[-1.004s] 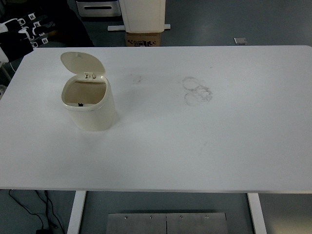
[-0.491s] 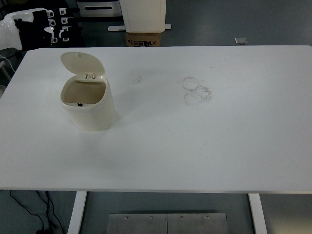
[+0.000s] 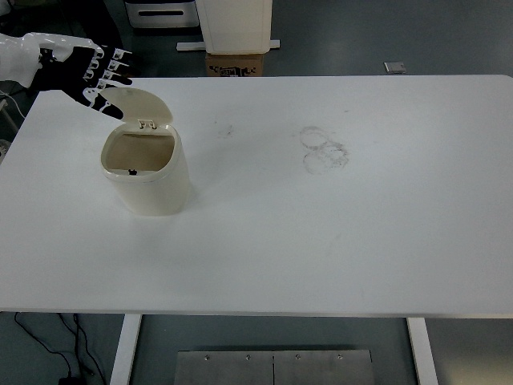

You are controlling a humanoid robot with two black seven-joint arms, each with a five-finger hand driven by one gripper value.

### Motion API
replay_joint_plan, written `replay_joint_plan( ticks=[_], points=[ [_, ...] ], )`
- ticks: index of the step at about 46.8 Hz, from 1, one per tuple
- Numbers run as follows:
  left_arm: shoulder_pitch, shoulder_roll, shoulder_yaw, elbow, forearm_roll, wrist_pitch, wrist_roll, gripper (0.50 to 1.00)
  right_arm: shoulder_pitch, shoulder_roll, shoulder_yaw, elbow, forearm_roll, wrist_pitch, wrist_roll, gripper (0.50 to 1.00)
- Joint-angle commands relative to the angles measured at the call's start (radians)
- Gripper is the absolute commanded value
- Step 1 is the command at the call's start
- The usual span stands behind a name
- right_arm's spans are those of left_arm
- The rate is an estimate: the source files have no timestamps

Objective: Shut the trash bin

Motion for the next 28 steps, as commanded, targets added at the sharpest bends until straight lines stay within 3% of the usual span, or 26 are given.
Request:
replay_joint_plan(
  ticks=[1,16,28],
  points=[
    [-0.018,-0.002,0.001,0.0,0.026,0.0,0.001,1.0,0.0,0.0,0.0,0.0,0.0,0.0,0.0,0.991],
    [-0.051,-0.01,0.001,-0.044,0.174,0.0,0.012,1.0,0.0,0.0,0.0,0.0,0.0,0.0,0.0,0.991],
    [-0.05,-0.019,0.008,-0.092,0.202,0.0,0.078,1.0,0.0,0.0,0.0,0.0,0.0,0.0,0.0,0.991]
  ],
)
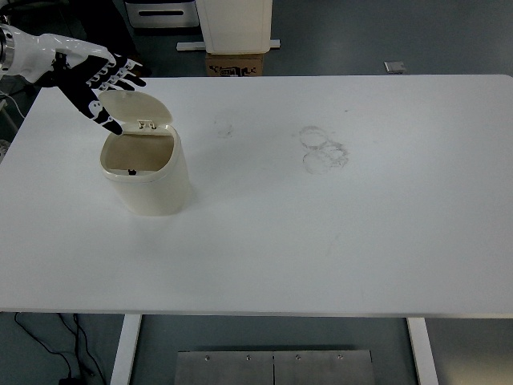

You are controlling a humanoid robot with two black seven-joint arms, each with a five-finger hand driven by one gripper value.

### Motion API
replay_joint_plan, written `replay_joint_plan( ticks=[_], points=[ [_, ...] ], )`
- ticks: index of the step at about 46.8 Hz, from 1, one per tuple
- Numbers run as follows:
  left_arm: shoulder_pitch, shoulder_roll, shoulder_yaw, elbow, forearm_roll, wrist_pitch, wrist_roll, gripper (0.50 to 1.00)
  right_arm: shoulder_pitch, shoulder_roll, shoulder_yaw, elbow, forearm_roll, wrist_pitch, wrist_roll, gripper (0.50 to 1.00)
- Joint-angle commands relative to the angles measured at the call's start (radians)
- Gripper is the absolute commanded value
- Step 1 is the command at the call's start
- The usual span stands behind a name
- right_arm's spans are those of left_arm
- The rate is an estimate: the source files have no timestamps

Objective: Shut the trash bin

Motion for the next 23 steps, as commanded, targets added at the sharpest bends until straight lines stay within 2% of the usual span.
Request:
replay_joint_plan(
  ticks=[1,16,23],
  points=[
    [0.0,0.0,0.005,-0.013,0.006,0.0,0.025,1.0,0.0,0.0,0.0,0.0,0.0,0.0,0.0,0.991],
    [-0.006,0.012,0.004,-0.071,0.034,0.0,0.088,1.0,0.0,0.0,0.0,0.0,0.0,0.0,0.0,0.991],
    [-0.014,0.012,0.004,-0.1,0.034,0.0,0.099,1.0,0.0,0.0,0.0,0.0,0.0,0.0,0.0,0.991]
  ],
)
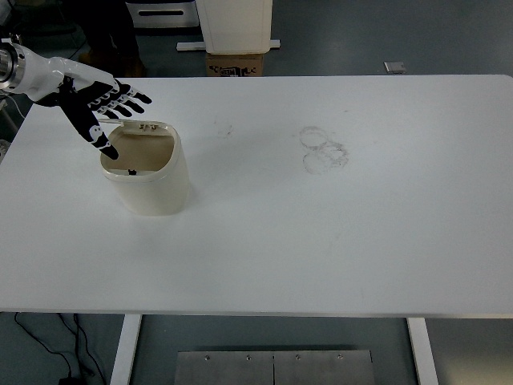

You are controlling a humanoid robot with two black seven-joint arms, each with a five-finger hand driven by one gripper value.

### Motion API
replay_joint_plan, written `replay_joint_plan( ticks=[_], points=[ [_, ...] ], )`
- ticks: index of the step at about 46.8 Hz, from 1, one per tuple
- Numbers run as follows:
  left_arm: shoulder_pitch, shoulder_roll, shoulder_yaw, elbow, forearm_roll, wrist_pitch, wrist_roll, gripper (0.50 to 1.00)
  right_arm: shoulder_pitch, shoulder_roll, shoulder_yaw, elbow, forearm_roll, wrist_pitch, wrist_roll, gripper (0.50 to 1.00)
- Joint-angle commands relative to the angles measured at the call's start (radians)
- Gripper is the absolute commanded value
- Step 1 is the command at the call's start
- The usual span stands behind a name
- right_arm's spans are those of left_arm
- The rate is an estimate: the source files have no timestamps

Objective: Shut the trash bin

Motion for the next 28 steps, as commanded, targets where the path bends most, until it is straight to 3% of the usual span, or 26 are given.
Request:
replay_joint_plan(
  ticks=[1,28],
  points=[
    [0.0,-0.001,-0.001,-0.016,0.0,0.0,0.003,1.0,0.0,0.0,0.0,0.0,0.0,0.0,0.0,0.991],
    [0.027,-0.004,0.0,-0.088,0.0,0.0,0.004,1.0,0.0,0.0,0.0,0.0,0.0,0.0,0.0,0.991]
  ],
)
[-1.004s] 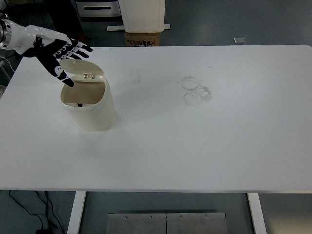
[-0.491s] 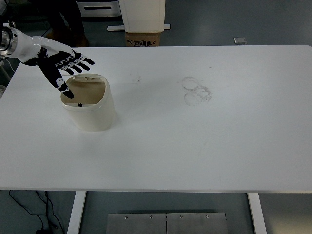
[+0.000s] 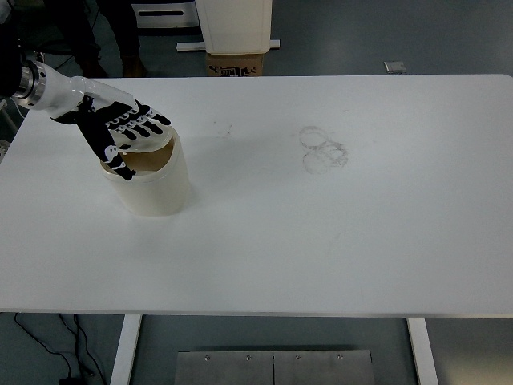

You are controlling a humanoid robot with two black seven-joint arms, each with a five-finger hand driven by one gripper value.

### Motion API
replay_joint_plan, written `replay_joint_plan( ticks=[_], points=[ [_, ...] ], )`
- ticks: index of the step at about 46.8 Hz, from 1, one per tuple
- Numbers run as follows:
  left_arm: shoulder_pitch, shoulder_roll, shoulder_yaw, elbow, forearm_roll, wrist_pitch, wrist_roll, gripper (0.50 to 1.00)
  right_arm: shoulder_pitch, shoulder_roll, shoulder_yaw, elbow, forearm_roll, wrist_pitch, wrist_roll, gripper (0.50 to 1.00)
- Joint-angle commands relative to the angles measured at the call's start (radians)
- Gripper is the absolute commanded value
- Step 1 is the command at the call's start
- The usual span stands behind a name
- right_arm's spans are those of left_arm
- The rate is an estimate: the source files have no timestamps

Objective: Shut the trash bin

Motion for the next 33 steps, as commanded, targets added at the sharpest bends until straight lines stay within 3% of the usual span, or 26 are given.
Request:
replay_joint_plan(
  ticks=[1,33],
  points=[
    [0.012,0.003,0.001,-0.008,0.0,0.0,0.0,1.0,0.0,0.0,0.0,0.0,0.0,0.0,0.0,0.991],
    [0.045,-0.002,0.001,-0.008,0.0,0.0,0.026,1.0,0.0,0.0,0.0,-0.001,0.0,0.0,0.0,0.991]
  ],
)
